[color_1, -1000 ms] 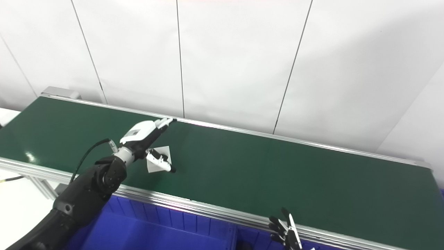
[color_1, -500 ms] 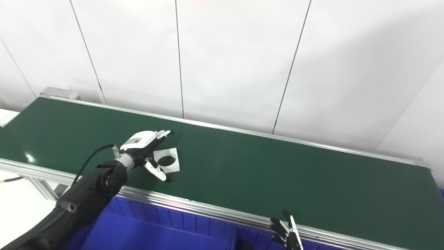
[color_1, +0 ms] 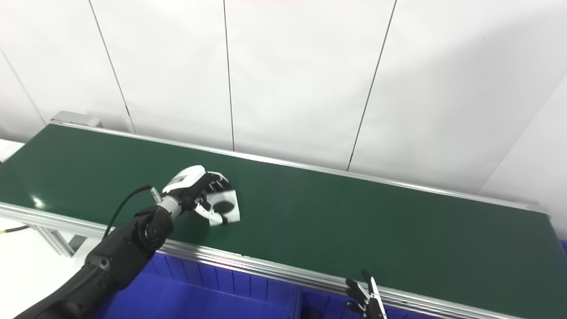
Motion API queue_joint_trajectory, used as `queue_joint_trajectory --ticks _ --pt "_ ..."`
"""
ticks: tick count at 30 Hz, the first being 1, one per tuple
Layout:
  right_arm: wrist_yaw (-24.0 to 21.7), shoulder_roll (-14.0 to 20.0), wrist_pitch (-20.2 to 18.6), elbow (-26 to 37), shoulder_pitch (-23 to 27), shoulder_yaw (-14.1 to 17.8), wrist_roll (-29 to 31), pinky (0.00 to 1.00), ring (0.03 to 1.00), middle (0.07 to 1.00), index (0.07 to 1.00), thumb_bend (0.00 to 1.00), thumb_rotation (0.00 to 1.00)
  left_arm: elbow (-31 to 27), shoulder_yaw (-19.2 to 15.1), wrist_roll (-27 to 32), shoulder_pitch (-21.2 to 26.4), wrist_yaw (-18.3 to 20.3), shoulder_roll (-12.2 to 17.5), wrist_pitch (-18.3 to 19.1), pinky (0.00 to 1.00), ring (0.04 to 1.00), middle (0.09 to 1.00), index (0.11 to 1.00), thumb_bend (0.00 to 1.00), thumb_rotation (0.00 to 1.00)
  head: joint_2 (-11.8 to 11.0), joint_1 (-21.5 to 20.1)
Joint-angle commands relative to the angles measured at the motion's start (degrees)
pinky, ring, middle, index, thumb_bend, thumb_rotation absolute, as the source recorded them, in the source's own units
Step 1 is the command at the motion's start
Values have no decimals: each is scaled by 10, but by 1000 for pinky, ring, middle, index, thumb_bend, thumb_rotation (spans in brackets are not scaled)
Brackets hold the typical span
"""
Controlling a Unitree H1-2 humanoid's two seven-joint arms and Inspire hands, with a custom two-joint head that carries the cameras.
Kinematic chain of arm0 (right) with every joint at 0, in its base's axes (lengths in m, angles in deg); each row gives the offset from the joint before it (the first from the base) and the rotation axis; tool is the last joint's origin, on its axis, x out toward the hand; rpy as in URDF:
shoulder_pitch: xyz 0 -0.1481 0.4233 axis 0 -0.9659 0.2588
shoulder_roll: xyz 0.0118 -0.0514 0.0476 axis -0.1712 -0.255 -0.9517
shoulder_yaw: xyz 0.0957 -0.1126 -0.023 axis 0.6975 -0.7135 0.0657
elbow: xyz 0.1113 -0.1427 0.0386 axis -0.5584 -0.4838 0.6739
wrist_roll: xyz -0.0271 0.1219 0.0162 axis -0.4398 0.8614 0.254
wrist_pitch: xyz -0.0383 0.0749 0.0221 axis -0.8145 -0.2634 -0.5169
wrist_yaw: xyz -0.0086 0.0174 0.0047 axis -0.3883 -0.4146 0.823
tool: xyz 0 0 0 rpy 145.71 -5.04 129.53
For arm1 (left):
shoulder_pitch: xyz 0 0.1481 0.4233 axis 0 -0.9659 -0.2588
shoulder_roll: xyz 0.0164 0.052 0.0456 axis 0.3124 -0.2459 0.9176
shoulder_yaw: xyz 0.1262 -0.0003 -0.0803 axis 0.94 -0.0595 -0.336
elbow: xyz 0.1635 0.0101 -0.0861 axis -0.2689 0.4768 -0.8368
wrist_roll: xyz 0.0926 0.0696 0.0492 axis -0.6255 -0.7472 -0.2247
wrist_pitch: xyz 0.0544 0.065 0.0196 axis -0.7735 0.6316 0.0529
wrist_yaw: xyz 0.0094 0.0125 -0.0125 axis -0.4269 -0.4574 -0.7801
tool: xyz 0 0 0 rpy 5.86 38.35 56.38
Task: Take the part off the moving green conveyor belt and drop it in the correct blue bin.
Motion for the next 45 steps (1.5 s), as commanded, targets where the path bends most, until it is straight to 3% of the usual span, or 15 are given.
queue_joint_trajectory --ticks 1,6,11,15,24,26,36,40,45 --pt "0 1 35 12 3 2 10 796 868 891 1000 828 545 -8 4 3 10 4 1 -8 369 418 522 493 497 0 0 0" --pt "-2 1 33 11 5 2 12 800 869 893 1000 823 547 -17 7 11 11 12 0 -7 384 428 539 477 496 0 -2 1" --pt "0 0 34 9 6 2 11 796 868 890 1000 828 552 -26 4 16 10 19 1 -4 339 409 514 501 496 0 -2 -5" --pt "0 0 33 12 5 2 10 794 867 889 1000 830 554 -34 -6 24 5 7 1 -10 351 415 515 497 496 0 -1 -10" --pt "2 0 33 18 2 6 9 779 860 885 1000 836 563 -207 -72 88 -67 -16 -27 -24 202 351 438 525 488 0 12 -37" --pt "2 0 28 22 1 6 10 788 864 886 1000 840 559 -259 -80 103 -90 -9 -38 -11 189 347 441 525 488 0 18 -49" --pt "12 -11 26 33 -8 4 -11 795 865 886 1000 839 581 -423 -69 113 -206 22 -61 9 161 344 438 522 488 0 34 -109" --pt "15 -16 16 42 -11 5 -17 798 863 883 1000 859 598 -426 -58 118 -242 39 -60 8 210 360 449 522 490 0 39 -119" --pt "21 -23 12 51 -15 5 -33 791 861 884 1000 859 622 -390 -38 110 -267 53 -50 -17 261 370 470 521 492 0 43 -144"
